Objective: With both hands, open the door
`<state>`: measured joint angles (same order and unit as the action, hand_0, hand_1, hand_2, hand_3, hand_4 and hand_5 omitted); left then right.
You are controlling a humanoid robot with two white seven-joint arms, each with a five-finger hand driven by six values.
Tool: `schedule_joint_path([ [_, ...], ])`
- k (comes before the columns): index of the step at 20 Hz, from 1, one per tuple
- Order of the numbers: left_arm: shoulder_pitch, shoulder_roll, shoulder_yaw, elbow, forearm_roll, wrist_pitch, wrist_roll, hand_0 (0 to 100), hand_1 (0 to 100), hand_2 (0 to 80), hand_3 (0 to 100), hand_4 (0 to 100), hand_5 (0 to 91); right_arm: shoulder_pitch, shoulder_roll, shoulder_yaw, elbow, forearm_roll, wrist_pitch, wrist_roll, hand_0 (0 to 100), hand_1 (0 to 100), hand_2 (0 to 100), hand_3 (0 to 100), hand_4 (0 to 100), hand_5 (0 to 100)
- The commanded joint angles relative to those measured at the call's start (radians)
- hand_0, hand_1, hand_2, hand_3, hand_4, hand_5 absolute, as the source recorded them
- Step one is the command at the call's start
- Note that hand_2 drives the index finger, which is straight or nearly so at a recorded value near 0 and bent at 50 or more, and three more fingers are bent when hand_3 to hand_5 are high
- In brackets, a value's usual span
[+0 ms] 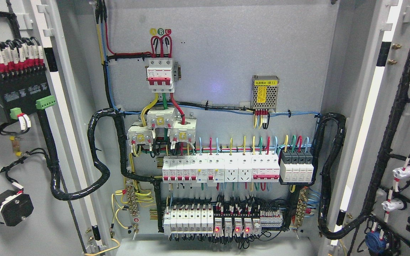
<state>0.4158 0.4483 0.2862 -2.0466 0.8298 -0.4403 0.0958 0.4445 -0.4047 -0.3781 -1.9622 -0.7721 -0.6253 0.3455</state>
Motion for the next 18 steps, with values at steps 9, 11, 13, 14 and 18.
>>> schedule_joint_path([
  [9,-0.023,0.040,0.106,0.127,0.080,0.025,-0.001,0,0,0.0,0,0,0.0,0.020,0.020,-0.058,0.008,-0.009,-0.001,0.000,19,0,0,0,0,0],
  [11,-0.029,0.044,0.111,0.146,0.080,0.025,-0.001,0,0,0.0,0,0,0.0,0.022,0.026,-0.059,0.008,-0.010,-0.001,0.000,19,0,0,0,0,0],
  [13,-0.029,0.056,0.113,0.157,0.094,0.025,-0.001,0,0,0.0,0,0,0.0,0.023,0.030,-0.061,0.008,-0.010,-0.001,0.000,19,0,0,0,0,0],
  [14,-0.031,0.067,0.113,0.170,0.116,0.026,-0.001,0,0,0.0,0,0,0.0,0.025,0.032,-0.061,0.006,-0.010,-0.001,0.000,19,0,0,0,0,0],
  [18,-0.049,0.090,0.119,0.190,0.164,0.063,-0.001,0,0,0.0,0,0,0.0,0.025,0.032,-0.058,0.005,-0.010,-0.001,0.000,19,0,0,0,0,0],
])
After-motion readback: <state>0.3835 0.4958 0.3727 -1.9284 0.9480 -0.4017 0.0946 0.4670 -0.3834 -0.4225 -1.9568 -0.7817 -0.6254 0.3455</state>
